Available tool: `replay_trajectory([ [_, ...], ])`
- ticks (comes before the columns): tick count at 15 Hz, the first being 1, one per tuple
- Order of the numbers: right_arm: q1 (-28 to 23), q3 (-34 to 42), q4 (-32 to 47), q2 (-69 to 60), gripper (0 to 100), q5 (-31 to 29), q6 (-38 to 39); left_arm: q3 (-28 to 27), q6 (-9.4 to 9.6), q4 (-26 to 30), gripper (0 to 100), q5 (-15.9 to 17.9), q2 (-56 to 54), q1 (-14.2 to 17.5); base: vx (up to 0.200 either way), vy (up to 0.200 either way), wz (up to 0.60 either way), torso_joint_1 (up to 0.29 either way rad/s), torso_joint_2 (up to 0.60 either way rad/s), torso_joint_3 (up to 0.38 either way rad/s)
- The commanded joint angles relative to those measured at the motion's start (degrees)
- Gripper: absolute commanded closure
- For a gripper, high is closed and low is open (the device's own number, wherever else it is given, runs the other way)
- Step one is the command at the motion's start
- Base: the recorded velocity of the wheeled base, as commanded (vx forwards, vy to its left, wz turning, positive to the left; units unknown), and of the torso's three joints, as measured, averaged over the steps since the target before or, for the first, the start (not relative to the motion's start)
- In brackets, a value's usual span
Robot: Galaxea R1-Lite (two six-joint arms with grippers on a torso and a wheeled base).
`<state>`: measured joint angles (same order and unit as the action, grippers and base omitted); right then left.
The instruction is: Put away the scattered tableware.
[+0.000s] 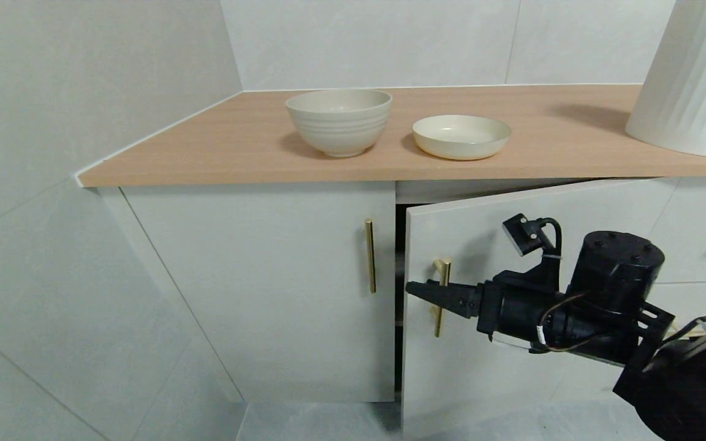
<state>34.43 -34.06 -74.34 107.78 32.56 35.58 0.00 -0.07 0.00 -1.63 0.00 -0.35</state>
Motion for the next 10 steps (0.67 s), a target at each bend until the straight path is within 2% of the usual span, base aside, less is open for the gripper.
replay_trajectory([
  [1, 0.03, 2.51, -0.02, -4.15, 0, 0.75, 0.01, 0.00, -0.01, 0.00, 0, -0.04, 0.09, 0.00, 0.000, 0.000, 0.00, 0.000, 0.00, 0.000],
  [5, 0.03, 8.84, 0.07, -9.87, 0, 4.79, -0.08, 0.00, -0.01, 0.00, 0, -0.04, 0.09, 0.00, 0.000, 0.000, 0.00, 0.000, 0.00, 0.000],
  [10, 0.11, 11.30, -0.02, -11.54, 0, 7.08, -0.52, 0.00, -0.10, -0.26, 0, -0.12, 0.09, 0.00, 0.000, 0.000, 0.00, 0.000, 0.00, 0.000],
])
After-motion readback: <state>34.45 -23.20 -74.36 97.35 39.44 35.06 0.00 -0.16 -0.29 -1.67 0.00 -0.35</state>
